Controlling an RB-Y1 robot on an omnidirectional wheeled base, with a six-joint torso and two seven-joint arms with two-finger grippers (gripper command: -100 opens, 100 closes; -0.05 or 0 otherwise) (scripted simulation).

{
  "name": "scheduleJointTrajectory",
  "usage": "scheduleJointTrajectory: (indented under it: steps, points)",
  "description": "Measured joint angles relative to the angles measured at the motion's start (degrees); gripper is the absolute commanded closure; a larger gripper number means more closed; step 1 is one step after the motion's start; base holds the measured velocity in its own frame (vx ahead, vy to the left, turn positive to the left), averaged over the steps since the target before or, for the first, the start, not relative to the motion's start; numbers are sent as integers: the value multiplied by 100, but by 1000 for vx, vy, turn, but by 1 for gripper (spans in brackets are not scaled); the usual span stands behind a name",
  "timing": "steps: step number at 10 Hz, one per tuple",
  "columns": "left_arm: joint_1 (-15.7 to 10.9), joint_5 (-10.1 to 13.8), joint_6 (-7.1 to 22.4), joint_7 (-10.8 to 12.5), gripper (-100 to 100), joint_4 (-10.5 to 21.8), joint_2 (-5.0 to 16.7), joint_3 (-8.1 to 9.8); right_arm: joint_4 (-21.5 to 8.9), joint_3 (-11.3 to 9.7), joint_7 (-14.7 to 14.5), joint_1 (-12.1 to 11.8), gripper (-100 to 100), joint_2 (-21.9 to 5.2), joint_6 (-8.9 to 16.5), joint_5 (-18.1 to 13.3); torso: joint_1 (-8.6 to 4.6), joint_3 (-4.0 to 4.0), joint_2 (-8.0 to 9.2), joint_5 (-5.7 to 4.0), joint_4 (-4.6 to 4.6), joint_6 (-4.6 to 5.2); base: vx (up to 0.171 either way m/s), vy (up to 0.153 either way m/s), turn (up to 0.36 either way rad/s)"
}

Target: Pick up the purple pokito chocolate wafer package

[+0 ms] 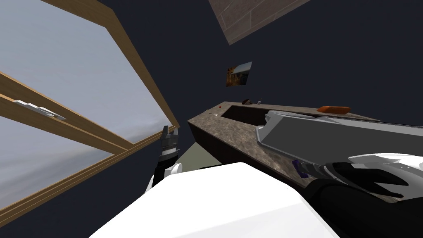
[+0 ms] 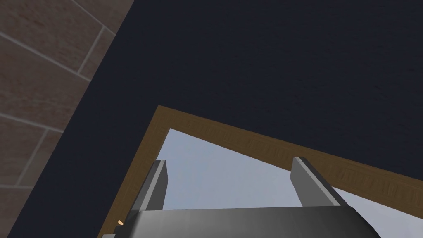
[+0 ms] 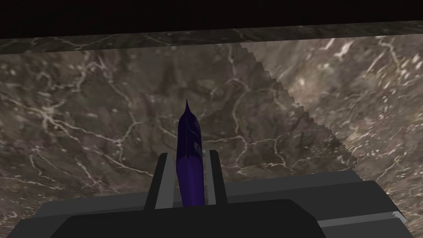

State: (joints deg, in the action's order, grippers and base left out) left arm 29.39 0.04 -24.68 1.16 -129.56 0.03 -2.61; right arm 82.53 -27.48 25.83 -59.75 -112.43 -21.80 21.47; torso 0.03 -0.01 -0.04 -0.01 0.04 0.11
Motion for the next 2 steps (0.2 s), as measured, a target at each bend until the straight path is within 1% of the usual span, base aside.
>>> scheduleJointTrajectory:
  steps: [1, 2]
  points:
    - [0, 0, 0, 0, 0, 0, 0, 0, 4, -3, 92, 1, 100, -124, -50, 37, 1, 0, 0, 1, 0, 0, 0, 0, 0]
    - [0, 0, 0, 0, 0, 0, 0, 0, 6, -6, 94, 2, 0, -139, -61, 52, -1, 2, 3, -2, 1, 1, 0, 0, 0]
